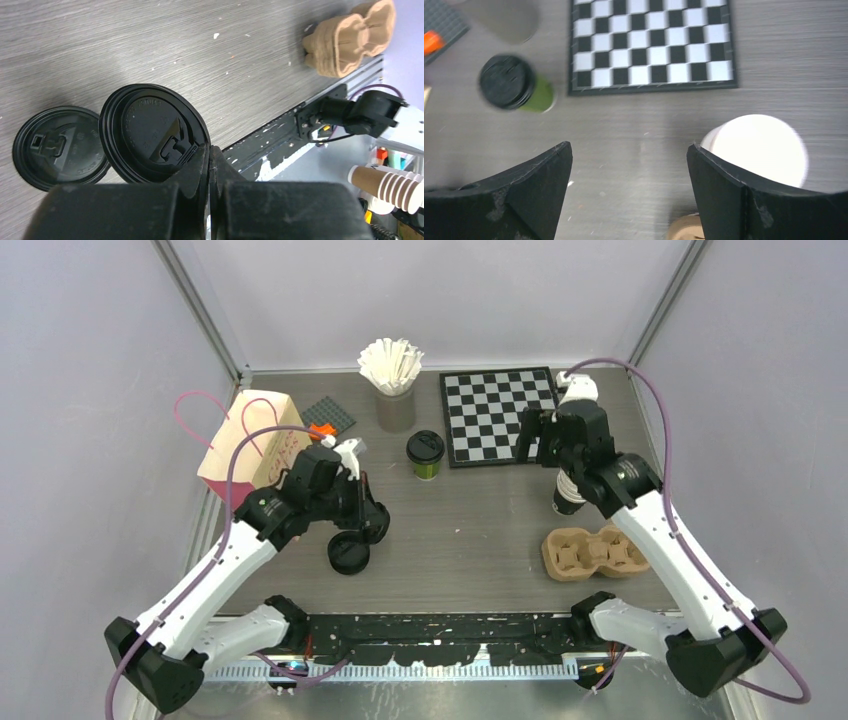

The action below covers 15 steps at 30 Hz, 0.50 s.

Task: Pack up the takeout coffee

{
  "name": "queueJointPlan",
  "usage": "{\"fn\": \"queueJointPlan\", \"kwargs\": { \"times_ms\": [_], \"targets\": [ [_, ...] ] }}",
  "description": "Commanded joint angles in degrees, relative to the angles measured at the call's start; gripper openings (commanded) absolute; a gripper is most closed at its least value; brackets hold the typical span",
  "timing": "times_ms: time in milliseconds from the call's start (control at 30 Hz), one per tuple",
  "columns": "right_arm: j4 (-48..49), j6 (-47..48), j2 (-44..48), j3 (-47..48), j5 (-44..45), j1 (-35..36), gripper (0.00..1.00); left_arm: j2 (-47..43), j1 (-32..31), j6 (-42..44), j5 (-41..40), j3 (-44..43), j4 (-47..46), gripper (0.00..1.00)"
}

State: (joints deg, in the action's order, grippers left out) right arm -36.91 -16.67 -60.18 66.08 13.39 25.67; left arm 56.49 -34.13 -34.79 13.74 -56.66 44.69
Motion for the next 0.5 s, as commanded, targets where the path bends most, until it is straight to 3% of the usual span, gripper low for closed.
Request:
{"fn": "queueJointPlan", "kwargs": {
  "times_ms": [0,267,467],
  "targets": [
    [-7.67,1.52,-6.82,7.18,18.83,-0.75,0.87,-2.79,-0.21,-1.06,3.52,0.56,-5.02,0.00],
    [-14.39,2.82,-13.61,8.52,13.34,-4.81,0.71,-4.65,-0.19,1.91,4.18,2.81,-5.47,0.00],
    [-16.33,3.74,-14.26,9.62,15.08,-5.34,0.60,-4.90,-0.23,3.35,2.30,3.28,-4.26,0.00]
  ]
}}
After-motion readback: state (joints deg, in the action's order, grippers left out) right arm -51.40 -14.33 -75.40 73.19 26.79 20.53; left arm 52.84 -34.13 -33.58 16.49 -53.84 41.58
